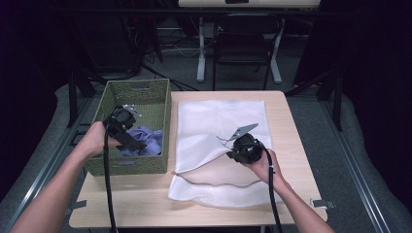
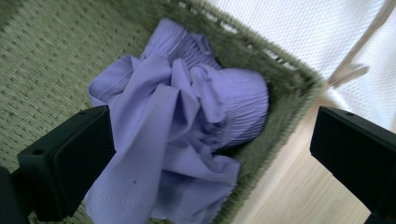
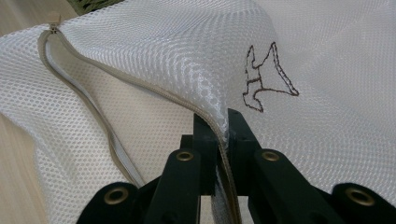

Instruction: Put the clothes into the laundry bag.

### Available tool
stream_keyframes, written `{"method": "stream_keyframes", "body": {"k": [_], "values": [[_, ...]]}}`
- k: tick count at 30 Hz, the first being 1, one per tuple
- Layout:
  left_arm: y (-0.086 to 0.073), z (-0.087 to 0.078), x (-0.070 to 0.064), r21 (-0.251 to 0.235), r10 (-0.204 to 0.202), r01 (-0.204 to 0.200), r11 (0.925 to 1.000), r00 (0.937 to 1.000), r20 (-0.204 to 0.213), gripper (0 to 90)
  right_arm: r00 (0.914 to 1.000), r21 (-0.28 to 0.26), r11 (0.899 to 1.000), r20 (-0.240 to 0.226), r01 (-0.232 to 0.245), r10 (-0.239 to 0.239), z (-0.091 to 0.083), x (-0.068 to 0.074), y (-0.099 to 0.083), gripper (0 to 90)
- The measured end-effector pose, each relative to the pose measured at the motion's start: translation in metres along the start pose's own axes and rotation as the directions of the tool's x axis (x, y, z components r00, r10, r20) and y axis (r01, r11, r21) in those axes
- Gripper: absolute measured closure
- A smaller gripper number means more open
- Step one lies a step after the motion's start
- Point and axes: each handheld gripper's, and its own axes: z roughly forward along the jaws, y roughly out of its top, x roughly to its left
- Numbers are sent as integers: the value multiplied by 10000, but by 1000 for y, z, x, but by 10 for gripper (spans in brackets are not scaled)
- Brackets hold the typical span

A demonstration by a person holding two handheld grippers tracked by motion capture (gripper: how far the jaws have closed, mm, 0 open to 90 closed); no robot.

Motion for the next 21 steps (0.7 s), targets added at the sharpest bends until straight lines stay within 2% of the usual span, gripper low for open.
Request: {"method": "stream_keyframes", "body": {"k": [2, 4, 6, 7, 11, 13, 15, 21], "values": [[2, 3, 4, 98, 14, -14, 10000, 10000, -9, 0, 10000, -40, 10000, 41, 74, -74, -1, 1, 1, 853], [3, 7, 10, 120, -212, 211, 9997, 9997, 77, 0, 10000, -36, 10000, 14, 5, -5, 0, 1, 0, 853], [5, 13, 14, 405, -191, 192, 9990, 9998, -27, 0, 10000, 74, 10000, 25, -59, 59, 0, 3, -1, 853], [6, 16, 15, 544, -155, 158, 9984, 9999, -57, 0, 10000, 82, 9999, 48, 59, -60, 0, 3, -1, 853], [9, 25, 22, 710, -211, 200, 9973, 9997, 155, 0, 10000, 42, 10000, -5, 78, -78, 1, 2, -1, 853], [10, 31, 24, 808, -295, 279, 9963, 9994, 194, 0, 10000, 107, 9999, -51, 0, 0, 2, 2, -2, 853], [10, 35, 26, 1039, -249, 228, 9943, 9995, 186, 0, 9999, 113, 9998, 1, 136, -136, 1, 5, -2, 853], [10, 42, 28, 1099, -269, 220, 9937, 9987, 428, 0, 9998, 8, 9998, -38, 188, -188, 0, 3, 0, 853]]}}
